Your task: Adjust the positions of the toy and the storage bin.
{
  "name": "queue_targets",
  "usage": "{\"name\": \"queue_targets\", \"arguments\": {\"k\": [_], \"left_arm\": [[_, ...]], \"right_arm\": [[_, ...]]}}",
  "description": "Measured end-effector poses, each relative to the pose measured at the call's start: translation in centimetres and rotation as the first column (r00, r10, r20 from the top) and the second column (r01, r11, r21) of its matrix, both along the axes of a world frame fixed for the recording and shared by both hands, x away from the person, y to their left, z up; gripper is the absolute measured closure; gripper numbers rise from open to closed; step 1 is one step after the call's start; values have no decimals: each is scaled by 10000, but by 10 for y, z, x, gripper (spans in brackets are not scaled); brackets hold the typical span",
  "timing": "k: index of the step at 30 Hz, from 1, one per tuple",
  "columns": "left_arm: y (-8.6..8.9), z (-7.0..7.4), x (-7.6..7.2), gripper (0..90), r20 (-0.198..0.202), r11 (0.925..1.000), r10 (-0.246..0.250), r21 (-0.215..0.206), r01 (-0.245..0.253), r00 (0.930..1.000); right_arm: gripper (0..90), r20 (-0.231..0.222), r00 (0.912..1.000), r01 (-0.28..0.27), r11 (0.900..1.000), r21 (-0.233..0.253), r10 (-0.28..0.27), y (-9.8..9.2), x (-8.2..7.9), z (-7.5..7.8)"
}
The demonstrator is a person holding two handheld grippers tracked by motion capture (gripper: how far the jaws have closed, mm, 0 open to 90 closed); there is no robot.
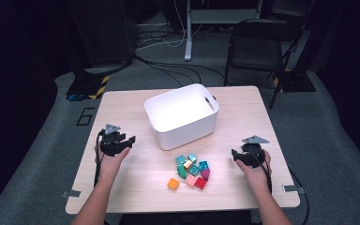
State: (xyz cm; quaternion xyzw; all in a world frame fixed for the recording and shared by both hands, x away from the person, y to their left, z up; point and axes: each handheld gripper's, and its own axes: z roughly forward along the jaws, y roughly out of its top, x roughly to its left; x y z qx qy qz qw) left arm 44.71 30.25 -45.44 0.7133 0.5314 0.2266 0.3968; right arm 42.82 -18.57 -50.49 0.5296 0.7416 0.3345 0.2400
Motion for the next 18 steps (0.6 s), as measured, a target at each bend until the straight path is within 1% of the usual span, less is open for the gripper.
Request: {"name": "queue_targets", "arguments": {"k": [2,5,6,7,10,11,12,14,18], "left_arm": [[-3,5,-1,499,41,9999,-124,-81,124,9999],[-8,13,-2,499,98,9996,-264,-18,265,9996],[-11,18,-3,498,105,9995,-330,17,329,9994],[-11,18,-3,498,105,9995,-330,17,329,9994],[-16,29,-3,483,208,9988,-481,76,479,9986],[-16,29,-3,483,208,9988,-481,76,479,9986],[-18,33,-3,483,167,9983,-543,207,539,9984],[-19,36,-2,483,176,9982,-571,204,568,9982],[-22,48,1,480,65,9981,-603,143,602,9982]], "right_arm": [[406,58,10000,-21,10000,-92,21,-1,-1,0],[397,114,9999,65,10000,-31,-65,-2,-1,1],[392,114,9998,138,9999,82,-139,-3,-1,2],[392,114,9998,138,9999,82,-139,-3,-1,2],[392,52,9998,191,9998,38,-192,-4,-1,1],[392,52,9998,191,9998,38,-192,-4,-1,1],[393,36,9998,190,9998,40,-190,-4,-1,1],[393,39,9998,192,9998,40,-192,-4,-1,1],[393,30,9998,214,9997,68,-214,-5,-1,1]]}}
